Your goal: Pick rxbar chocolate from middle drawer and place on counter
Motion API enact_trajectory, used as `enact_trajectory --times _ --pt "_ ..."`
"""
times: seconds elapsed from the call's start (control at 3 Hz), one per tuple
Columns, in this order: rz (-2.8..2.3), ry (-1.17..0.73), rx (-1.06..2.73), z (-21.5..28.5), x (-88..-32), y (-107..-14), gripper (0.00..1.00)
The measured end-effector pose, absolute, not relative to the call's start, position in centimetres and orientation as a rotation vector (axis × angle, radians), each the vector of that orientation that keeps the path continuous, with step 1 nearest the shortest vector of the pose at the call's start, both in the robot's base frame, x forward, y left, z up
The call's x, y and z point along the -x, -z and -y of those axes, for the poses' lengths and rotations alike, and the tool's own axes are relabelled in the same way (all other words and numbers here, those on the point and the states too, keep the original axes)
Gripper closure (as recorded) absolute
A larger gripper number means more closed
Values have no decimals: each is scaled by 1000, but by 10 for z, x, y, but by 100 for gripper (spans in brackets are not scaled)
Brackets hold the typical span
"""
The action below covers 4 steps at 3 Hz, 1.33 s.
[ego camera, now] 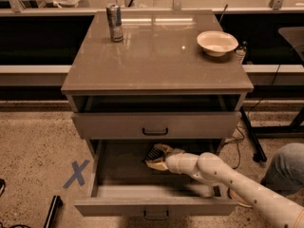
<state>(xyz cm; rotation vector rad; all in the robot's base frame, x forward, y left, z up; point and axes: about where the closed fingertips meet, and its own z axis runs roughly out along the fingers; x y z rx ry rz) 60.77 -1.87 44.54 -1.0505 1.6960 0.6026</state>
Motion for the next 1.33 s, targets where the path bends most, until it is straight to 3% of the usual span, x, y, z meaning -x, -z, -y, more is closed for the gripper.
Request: enact_trajectory --times 0.33,1.33 --pt "-1650 -731 1202 -1 -575 -464 100" --pt "-1630 -823 1237 4 -563 -478 100"
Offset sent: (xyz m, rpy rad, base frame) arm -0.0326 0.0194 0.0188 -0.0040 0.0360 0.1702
